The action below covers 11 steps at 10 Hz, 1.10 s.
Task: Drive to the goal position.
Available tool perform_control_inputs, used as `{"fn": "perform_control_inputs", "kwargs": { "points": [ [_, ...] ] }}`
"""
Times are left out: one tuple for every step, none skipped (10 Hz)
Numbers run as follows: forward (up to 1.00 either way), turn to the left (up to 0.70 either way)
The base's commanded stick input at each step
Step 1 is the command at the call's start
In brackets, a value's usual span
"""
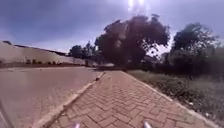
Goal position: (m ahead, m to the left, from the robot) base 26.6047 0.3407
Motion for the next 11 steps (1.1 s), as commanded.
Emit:
{"fn": "perform_control_inputs", "kwargs": {
  "points": [
    [0.70,0.00],
    [0.70,0.00],
    [0.70,0.00],
    [0.70,0.00],
    [0.70,0.00],
    [0.70,0.00],
    [0.70,0.00],
    [0.70,0.00],
    [0.70,0.00],
    [0.70,0.00],
    [0.70,0.00]
  ]
}}
